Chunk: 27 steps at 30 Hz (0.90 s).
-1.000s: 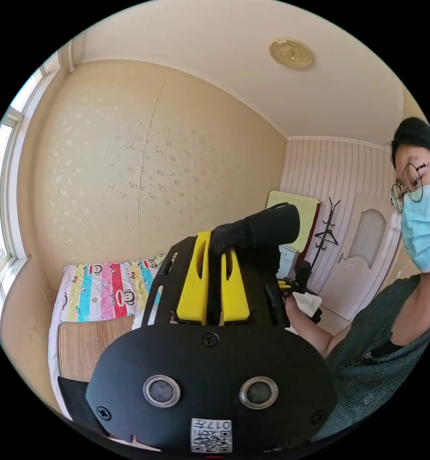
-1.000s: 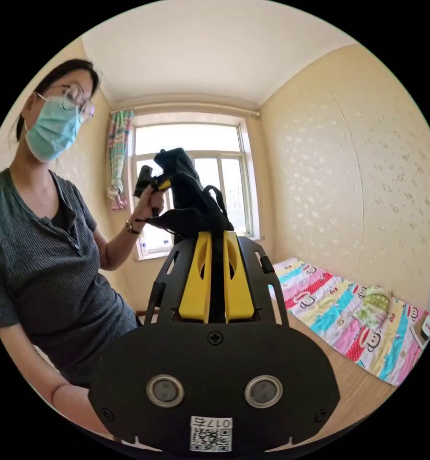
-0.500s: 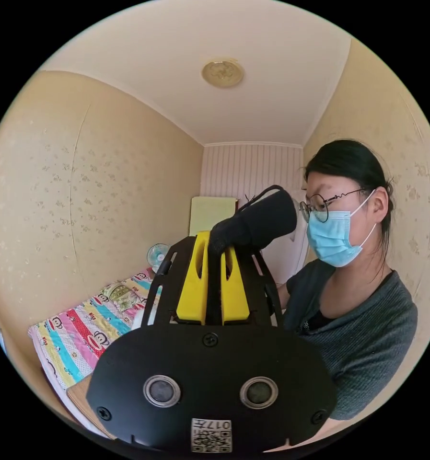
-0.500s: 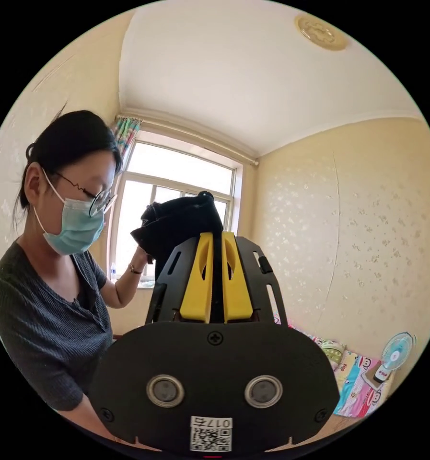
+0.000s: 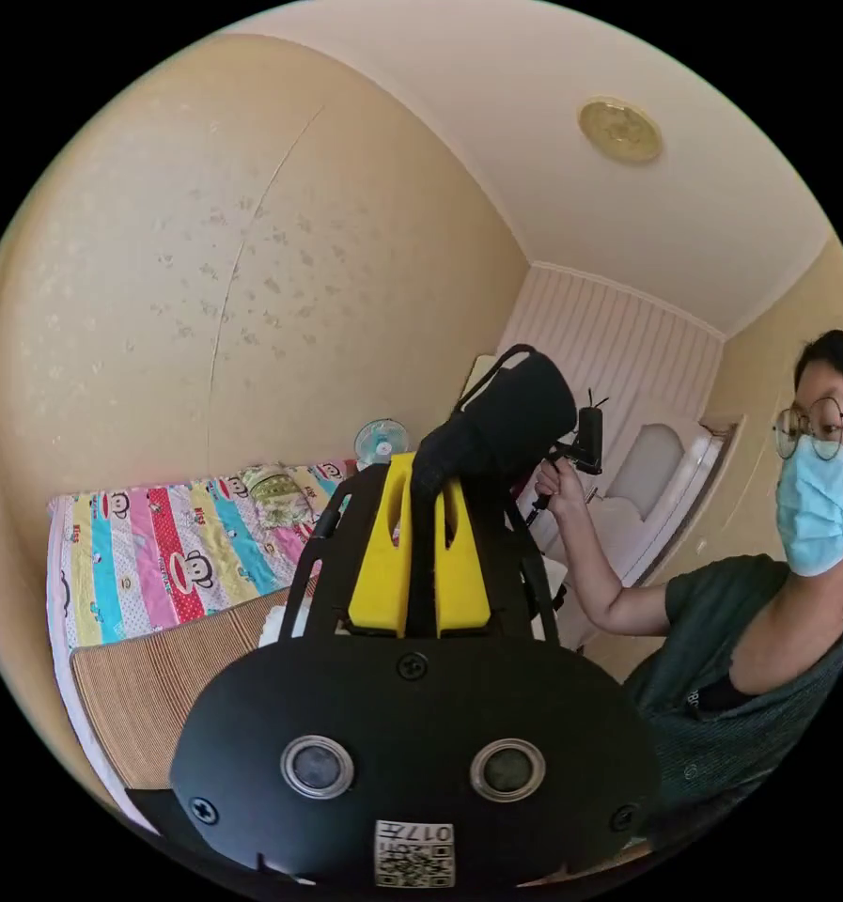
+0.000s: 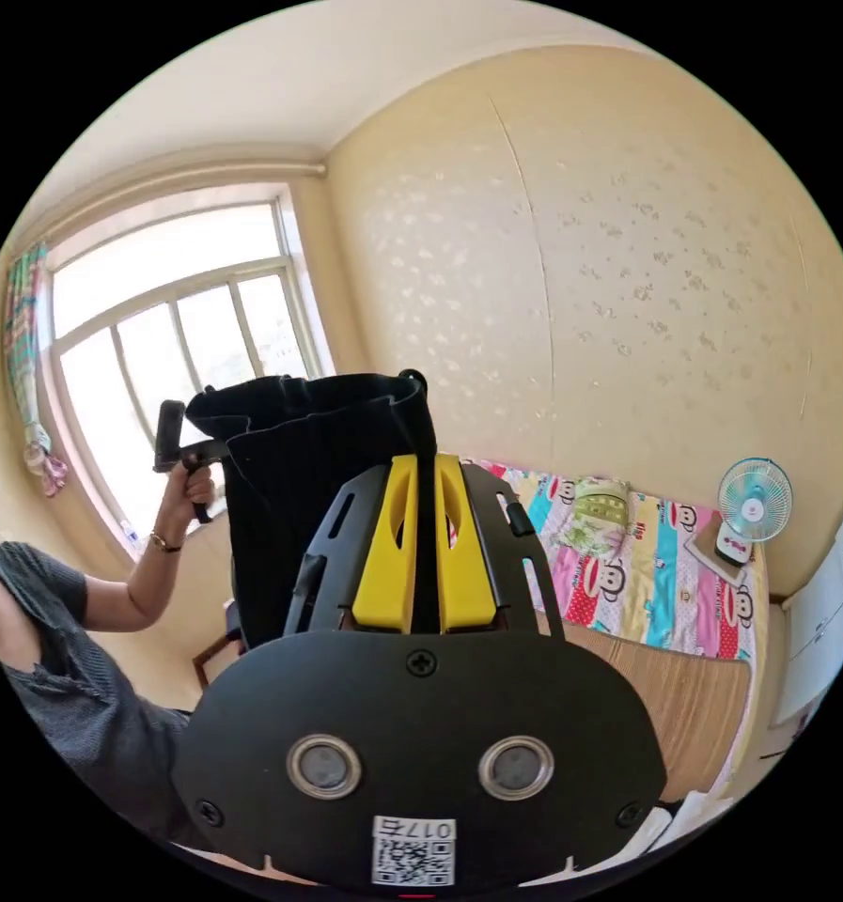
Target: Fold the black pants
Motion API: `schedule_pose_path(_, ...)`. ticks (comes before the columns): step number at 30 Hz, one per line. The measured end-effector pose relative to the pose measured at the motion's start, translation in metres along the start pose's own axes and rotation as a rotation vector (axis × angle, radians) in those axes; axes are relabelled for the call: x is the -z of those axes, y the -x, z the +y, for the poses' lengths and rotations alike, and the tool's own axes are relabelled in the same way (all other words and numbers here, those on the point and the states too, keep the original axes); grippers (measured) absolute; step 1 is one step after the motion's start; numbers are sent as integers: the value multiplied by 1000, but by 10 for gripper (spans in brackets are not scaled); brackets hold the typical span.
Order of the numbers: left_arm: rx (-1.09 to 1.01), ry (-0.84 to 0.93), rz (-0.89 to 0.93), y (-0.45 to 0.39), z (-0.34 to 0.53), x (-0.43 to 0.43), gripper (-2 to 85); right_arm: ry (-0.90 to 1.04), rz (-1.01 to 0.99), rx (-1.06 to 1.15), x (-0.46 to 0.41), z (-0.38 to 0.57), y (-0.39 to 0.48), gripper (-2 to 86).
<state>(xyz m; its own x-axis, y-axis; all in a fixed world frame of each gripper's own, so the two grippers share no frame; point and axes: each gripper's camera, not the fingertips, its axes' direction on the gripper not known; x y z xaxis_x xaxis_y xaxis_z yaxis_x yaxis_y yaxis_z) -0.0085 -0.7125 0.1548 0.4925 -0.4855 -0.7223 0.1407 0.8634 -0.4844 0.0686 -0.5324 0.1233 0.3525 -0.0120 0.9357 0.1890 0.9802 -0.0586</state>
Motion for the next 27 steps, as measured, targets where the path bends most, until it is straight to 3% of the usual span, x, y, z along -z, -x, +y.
schedule_pose_path(2,141,51,-62,78,-42,-61,27,29,7,-36,-78,-9,-61,27)
schedule_pose_path(5,320,82,-306,193,-82,-149,42,155,-25,-228,-184,9,-154,26)
schedule_pose_path(7,421,138,-465,264,-70,-186,50,234,-27,-290,-225,49,-187,26)
schedule_pose_path(10,457,216,-454,323,-9,-203,55,399,-62,-274,-269,151,-210,28)
schedule_pose_path(15,477,633,-366,354,159,-236,75,724,-292,-438,-294,405,-201,41)
schedule_pose_path(19,467,966,-293,335,280,-255,95,888,-347,-627,-275,534,-169,68)
schedule_pose_path(23,403,1051,-305,325,306,-262,111,860,-391,-846,-228,607,-152,78)
schedule_pose_path(27,177,1115,-488,322,292,-262,105,882,-405,-907,-193,630,-143,72)
